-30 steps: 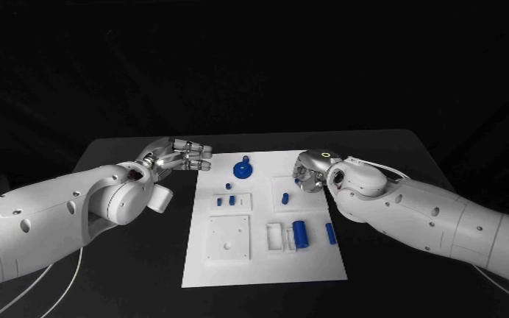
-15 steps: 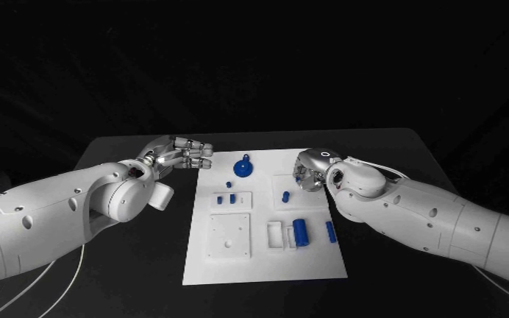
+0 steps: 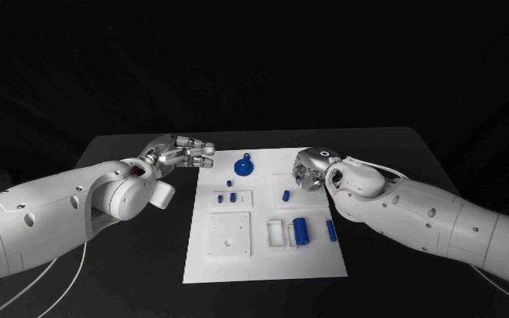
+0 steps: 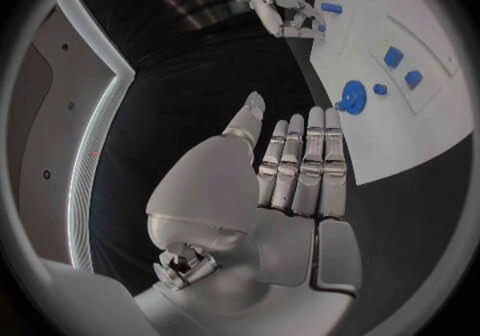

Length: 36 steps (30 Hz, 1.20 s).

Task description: Assemble the parts on the task board

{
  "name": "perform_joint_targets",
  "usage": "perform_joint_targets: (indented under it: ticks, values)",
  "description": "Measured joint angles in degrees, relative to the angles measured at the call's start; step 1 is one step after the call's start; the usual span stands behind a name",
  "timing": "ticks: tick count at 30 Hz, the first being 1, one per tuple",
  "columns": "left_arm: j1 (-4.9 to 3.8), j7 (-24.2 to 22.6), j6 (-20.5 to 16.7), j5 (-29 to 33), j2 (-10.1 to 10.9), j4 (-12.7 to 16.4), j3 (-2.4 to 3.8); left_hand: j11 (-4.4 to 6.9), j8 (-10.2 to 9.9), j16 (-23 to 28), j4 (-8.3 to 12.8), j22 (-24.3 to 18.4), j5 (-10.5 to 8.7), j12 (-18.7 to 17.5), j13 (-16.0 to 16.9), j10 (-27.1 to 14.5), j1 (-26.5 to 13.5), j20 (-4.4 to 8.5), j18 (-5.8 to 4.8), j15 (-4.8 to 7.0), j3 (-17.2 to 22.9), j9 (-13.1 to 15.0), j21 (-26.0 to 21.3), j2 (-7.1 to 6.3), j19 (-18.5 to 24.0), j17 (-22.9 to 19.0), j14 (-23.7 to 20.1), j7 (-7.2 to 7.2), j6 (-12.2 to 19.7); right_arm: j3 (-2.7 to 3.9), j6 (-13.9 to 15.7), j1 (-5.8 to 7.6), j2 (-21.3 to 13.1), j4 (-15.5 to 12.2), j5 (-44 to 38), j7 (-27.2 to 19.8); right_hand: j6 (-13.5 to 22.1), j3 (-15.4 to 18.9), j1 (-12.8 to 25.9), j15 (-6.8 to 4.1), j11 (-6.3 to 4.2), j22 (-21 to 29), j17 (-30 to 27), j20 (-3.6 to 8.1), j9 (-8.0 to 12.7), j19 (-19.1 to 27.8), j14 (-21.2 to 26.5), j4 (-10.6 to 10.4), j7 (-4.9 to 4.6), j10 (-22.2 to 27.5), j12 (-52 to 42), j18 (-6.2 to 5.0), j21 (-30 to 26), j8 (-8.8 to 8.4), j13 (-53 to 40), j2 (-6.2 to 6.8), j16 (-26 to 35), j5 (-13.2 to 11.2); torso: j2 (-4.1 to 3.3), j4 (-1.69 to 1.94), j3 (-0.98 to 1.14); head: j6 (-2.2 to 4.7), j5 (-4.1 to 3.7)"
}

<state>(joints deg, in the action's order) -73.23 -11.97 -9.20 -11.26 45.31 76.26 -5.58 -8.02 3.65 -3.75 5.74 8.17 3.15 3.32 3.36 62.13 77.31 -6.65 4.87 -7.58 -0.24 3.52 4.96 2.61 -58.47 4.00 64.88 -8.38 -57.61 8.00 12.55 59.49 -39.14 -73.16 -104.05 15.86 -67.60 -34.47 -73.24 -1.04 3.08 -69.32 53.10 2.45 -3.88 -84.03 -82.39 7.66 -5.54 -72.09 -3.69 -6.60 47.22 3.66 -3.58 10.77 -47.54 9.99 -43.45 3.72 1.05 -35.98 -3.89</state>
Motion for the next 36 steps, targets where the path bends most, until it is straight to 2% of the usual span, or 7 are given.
perform_joint_targets:
  ticks: [5,10,13,16,19,23,36]
  values:
    - [0.0,0.0,0.1,0.0,0.0,0.0,0.0,-0.2,0.0,0.0,0.0,-0.1,0.0,0.0,0.0,-0.2,0.0,0.0,0.0,0.0,0.0,0.0,0.0,0.0,0.0,0.0,0.0,-0.35,0.7,0.02,0.1,-0.05,0.1,0.0,-0.1,0.0,-0.2,0.0,-0.4,-0.2,-0.2,0.0,0.1,0.0,0.0,0.0,-0.2,0.0,-0.02,-0.4,0.0,0.02,0.5,0.0,0.0,-0.44,0.0,0.0,0.0,0.0,0.0,-0.08,0.0]
    - [0.0,0.0,0.2,0.1,-0.1,0.0,0.0,-0.2,0.0,0.0,0.0,-0.1,0.0,0.0,0.0,-0.2,0.0,0.0,0.01,0.0,0.0,0.0,0.0,0.0,0.0,0.0,0.0,-0.35,0.7,0.02,0.2,-0.11,0.2,0.1,-0.2,0.1,-2.1,-1.4,-1.7,-0.92,-0.54,-0.9,1.1,0.61,-0.1,0.0,-0.1,1.4,0.25,-2.4,0.1,0.02,2.1,-0.01,0.1,-1.66,-0.9,-0.5,0.0,-0.02,-0.01,-0.08,0.01]
    - [0.0,0.0,0.2,0.1,-0.1,0.0,0.0,-0.2,0.0,0.0,0.1,-0.4,0.0,0.0,0.0,-0.2,0.0,0.0,0.01,-0.12,-0.1,0.0,0.0,0.0,0.0,0.0,-0.1,-0.35,0.7,0.03,0.3,-0.14,0.2,0.1,-0.4,0.1,-3.4,-2.2,-1.9,-1.22,-0.73,-1.2,1.3,1.08,-0.2,0.0,0.2,2.2,0.54,-3.4,0.3,0.13,2.1,-0.09,0.1,-1.88,-1.1,-0.9,0.0,-0.03,-0.01,-0.09,0.01]
    - [0.0,0.0,0.3,0.1,-0.2,-0.1,0.0,-0.2,0.0,0.0,0.2,-0.5,0.0,0.0,0.0,-0.2,0.0,0.0,0.0,-0.2,-0.2,0.0,0.0,0.0,0.0,0.0,-0.2,-0.35,0.7,0.05,0.3,-0.18,0.3,0.1,-0.6,0.1,-4.8,-3.0,-1.6,-1.51,-0.31,-1.5,1.3,1.24,-0.4,0.0,0.1,3.0,1.05,-4.0,0.5,0.48,2.1,-0.26,0.1,-2.16,-1.1,-0.9,0.01,-0.04,-0.01,-0.09,-0.02]
    - [0.0,0.0,0.3,0.1,-0.2,-0.1,0.0,-0.2,0.0,0.0,0.2,-0.5,0.0,0.0,0.0,-0.2,0.0,0.0,0.0,-0.2,-0.2,0.0,0.0,0.0,0.0,0.0,-0.2,-0.35,0.7,0.05,0.4,-0.22,0.3,0.1,-0.8,0.1,-5.0,-3.7,-1.2,-1.51,-0.12,-1.7,1.3,1.37,-0.6,0.1,0.1,3.5,1.13,-4.2,0.5,0.54,2.4,-0.18,0.0,-2.56,-0.6,-1.3,0.01,-0.04,-0.01,-0.12,-0.03]
    - [0.0,0.0,0.3,0.1,-0.3,-0.1,0.0,-0.2,0.0,0.0,0.2,-0.7,0.0,0.0,0.0,-0.2,0.0,0.0,0.0,-0.2,-0.2,0.0,0.0,0.0,0.0,0.0,-0.2,-0.35,0.7,0.03,0.8,-0.31,0.2,0.1,-1.0,0.1,-5.0,-4.1,-1.2,-1.51,-0.12,-1.7,1.3,1.64,-0.6,0.0,0.1,3.5,1.15,-4.2,0.5,0.9,2.4,-0.17,-0.1,-2.56,-0.4,-1.3,0.01,-0.04,0.0,-0.14,-0.02]
    - [0.0,0.0,0.3,0.1,-0.3,-0.5,0.0,-0.4,0.0,0.0,0.2,-1.0,0.22,0.0,0.0,-0.4,0.0,0.0,0.0,-0.2,-0.2,0.0,0.2,0.0,0.0,0.0,-0.2,-0.56,0.9,-0.05,3.0,-0.77,-0.3,-0.3,-0.8,-0.1,-5.2,-4.6,-1.0,-1.68,-0.13,-2.0,1.3,1.64,-0.7,0.0,-0.1,3.3,1.37,-4.2,0.3,0.95,2.4,-0.17,-0.1,-2.3,-0.2,-1.6,0.01,-0.06,0.08,-0.04,0.15]
